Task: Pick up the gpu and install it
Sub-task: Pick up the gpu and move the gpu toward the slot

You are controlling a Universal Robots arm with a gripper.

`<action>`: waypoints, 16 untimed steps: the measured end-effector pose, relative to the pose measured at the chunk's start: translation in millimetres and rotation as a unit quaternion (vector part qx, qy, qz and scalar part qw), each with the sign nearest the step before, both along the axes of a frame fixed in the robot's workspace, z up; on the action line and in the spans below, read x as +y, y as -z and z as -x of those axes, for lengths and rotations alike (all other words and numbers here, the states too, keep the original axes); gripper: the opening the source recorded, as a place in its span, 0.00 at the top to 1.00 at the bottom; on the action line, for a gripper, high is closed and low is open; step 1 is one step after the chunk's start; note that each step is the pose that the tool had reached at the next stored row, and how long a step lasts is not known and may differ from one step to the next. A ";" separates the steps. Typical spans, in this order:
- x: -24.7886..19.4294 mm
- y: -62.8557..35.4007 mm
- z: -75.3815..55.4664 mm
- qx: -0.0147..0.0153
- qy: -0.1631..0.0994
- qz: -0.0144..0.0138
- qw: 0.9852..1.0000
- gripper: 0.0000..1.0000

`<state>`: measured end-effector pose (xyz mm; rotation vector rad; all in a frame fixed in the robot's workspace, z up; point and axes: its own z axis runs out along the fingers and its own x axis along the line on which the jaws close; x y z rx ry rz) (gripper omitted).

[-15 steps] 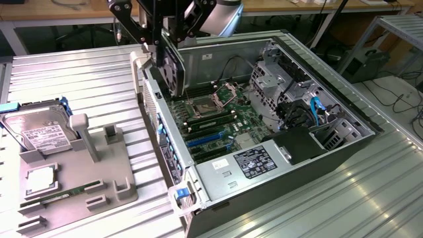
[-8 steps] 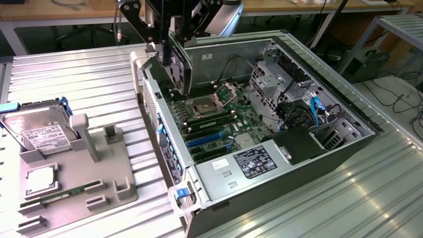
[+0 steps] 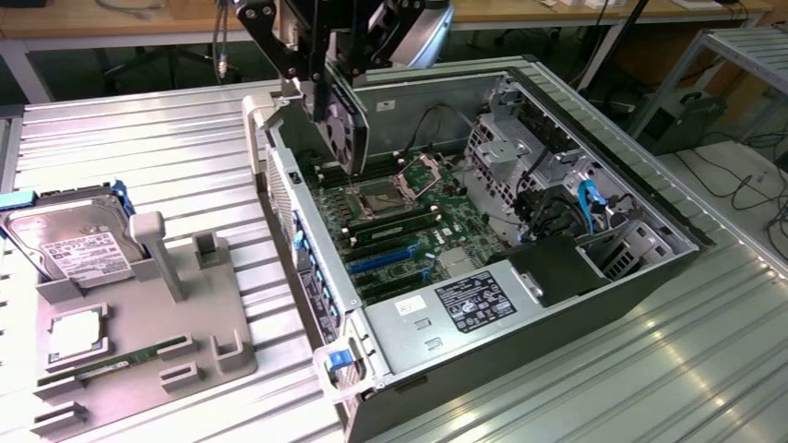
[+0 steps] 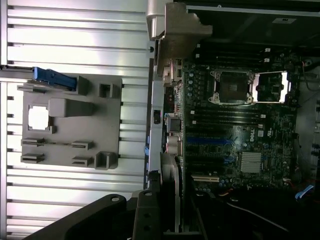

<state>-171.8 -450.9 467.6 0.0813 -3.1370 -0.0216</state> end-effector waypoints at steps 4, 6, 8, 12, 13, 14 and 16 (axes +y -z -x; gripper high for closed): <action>0.0 0.1 -5.5 0.000 0.000 0.000 1.000 0.72; 0.0 0.1 -7.9 0.000 0.000 0.000 1.000 0.72; 0.0 0.2 -10.8 0.000 0.000 0.000 1.000 0.72; 0.0 0.3 -16.0 0.000 0.000 0.000 1.000 0.72; 0.0 0.3 -17.1 0.000 0.000 0.000 1.000 0.72; 0.0 0.3 -18.3 0.000 0.000 0.000 1.000 0.72; 0.0 0.4 -21.5 0.000 0.000 0.000 1.000 0.72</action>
